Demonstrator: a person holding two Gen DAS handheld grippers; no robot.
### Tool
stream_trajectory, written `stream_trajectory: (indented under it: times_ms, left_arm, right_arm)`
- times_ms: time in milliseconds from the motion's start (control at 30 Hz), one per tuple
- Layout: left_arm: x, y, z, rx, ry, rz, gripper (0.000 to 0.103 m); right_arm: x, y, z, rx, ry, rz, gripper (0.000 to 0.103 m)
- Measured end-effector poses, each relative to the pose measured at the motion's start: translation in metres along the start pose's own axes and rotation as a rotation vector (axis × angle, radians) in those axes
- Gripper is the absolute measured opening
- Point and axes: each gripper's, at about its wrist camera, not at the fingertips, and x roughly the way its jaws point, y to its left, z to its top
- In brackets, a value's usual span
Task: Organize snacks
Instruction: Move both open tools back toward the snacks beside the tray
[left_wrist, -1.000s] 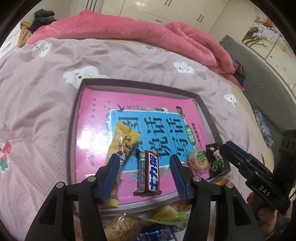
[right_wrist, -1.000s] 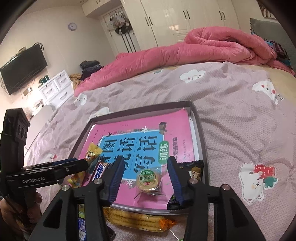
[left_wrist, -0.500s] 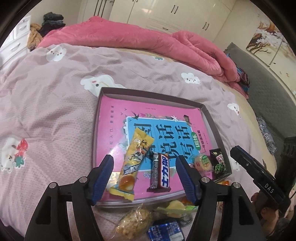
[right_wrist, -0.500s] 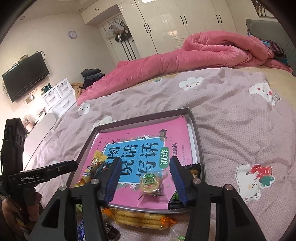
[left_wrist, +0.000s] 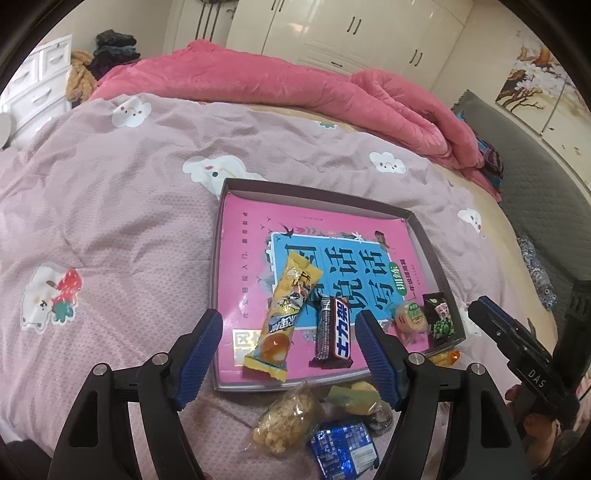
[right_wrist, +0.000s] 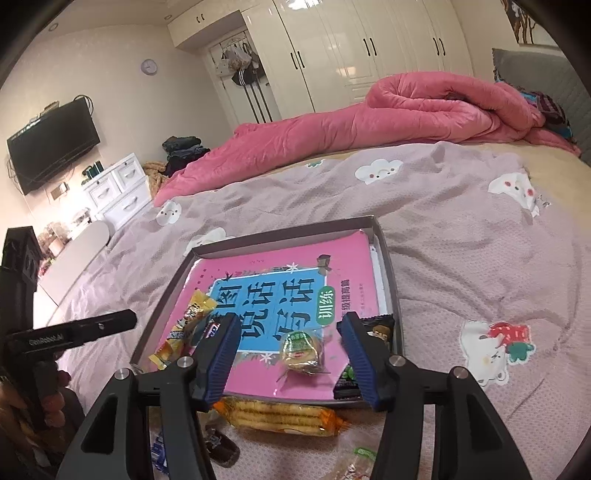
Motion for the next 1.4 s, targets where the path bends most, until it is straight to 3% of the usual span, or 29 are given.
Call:
stream_trajectory:
  times_ms: [667,1400]
  left_arm:
    - [-0.012,0.003,-0.021,0.031,0.033,0.037,0.076]
    - [0.004,0.002,-0.05,0.072,0.132,0.079,0.076]
  right_arm:
    - [-0.006,0.025,-0.025,-0.157,0.069,-0.001,0.057]
    - [0.021,0.023,-0.056,-0.277,0.245,0.0,0.057]
